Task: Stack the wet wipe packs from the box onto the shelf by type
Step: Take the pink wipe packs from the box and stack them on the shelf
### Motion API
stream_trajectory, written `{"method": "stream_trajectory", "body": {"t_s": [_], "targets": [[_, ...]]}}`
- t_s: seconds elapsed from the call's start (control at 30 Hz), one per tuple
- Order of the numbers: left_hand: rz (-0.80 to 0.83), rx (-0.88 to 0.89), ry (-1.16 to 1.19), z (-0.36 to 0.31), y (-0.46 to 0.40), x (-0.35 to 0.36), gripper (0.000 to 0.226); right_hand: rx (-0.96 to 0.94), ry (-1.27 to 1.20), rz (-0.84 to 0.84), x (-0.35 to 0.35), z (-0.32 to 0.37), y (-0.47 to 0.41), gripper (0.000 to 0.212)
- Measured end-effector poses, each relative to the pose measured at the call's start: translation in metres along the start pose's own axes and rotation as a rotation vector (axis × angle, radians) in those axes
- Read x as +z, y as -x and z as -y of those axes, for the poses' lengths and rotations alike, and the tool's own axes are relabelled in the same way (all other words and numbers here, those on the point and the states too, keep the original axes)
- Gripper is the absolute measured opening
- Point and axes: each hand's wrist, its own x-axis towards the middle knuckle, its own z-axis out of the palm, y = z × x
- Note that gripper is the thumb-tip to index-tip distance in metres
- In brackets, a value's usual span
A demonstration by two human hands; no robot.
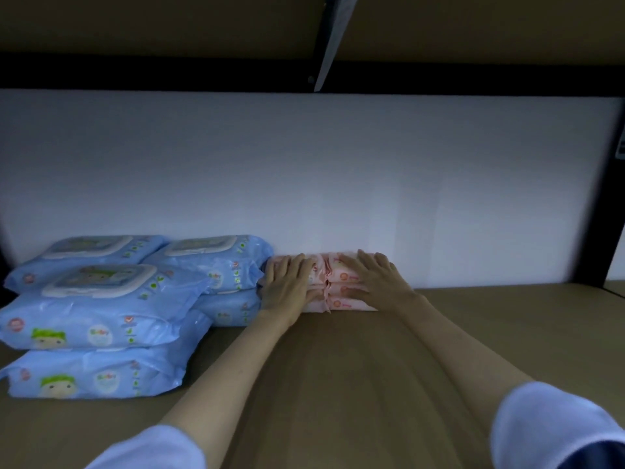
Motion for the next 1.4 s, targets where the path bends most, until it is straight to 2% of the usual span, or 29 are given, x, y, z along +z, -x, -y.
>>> {"method": "stream_trajectory", "body": {"t_s": [0.1, 0.17, 0.23, 0.27, 0.33, 0.47, 0.57, 0.63, 0.7, 0.73, 0.77, 0.87, 1.0, 1.17, 1.27, 1.4], "targets": [[0.050, -0.009, 0.075, 0.001, -0.002, -0.005, 0.062, 0.014, -0.243, -0.153, 0.001, -0.003, 0.008, 0.091], [0.047, -0.006, 0.134, -0.003, -0.002, -0.008, 0.061, 0.214, -0.588, -0.218, -0.002, -0.011, 0.020, 0.110], [0.027, 0.046, 0.166, -0.016, 0.000, -0.008, 0.063, 0.366, -0.872, -0.147, 0.000, -0.022, 0.034, 0.112], [0.028, 0.076, 0.154, -0.024, -0.001, -0.006, 0.063, 0.388, -0.904, -0.093, 0.003, -0.025, 0.040, 0.111], [0.034, 0.104, 0.101, -0.035, -0.003, -0.001, 0.060, 0.387, -0.887, -0.045, 0.012, -0.026, 0.047, 0.105], [-0.017, 0.105, 0.078, -0.036, -0.009, 0.009, 0.054, 0.355, -0.889, -0.113, 0.020, -0.028, 0.043, 0.088], [-0.018, 0.114, 0.041, -0.033, -0.012, 0.012, 0.054, 0.344, -0.857, -0.117, 0.021, -0.031, 0.040, 0.085], [-0.034, 0.142, 0.020, -0.029, -0.012, 0.014, 0.058, 0.335, -0.881, -0.059, 0.017, -0.031, 0.039, 0.100], [-0.113, 0.150, -0.035, -0.023, -0.007, 0.014, 0.068, 0.329, -0.962, -0.005, 0.014, -0.030, 0.032, 0.134], [-0.140, 0.104, -0.059, -0.017, -0.003, 0.016, 0.074, 0.329, -1.000, 0.005, 0.013, -0.027, 0.028, 0.147], [-0.176, 0.053, -0.066, -0.011, 0.000, 0.018, 0.079, 0.331, -1.035, 0.007, 0.016, -0.025, 0.023, 0.151], [-0.165, -0.041, -0.030, 0.004, 0.006, 0.022, 0.088, 0.311, -1.115, -0.044, 0.016, -0.013, 0.018, 0.125], [-0.051, -0.058, -0.040, 0.004, 0.001, 0.024, 0.073, 0.259, -1.009, -0.077, 0.018, -0.006, 0.015, 0.094], [-0.018, -0.034, -0.100, 0.007, -0.002, 0.022, 0.066, 0.298, -0.937, -0.140, 0.025, -0.003, 0.013, 0.075], [-0.001, -0.048, -0.123, 0.004, -0.002, 0.016, 0.071, 0.346, -0.919, -0.124, 0.020, -0.004, 0.017, 0.075], [0.019, -0.034, -0.050, 0.000, 0.005, -0.003, 0.071, 0.446, -0.843, -0.077, 0.008, 0.005, 0.025, 0.105]]}}
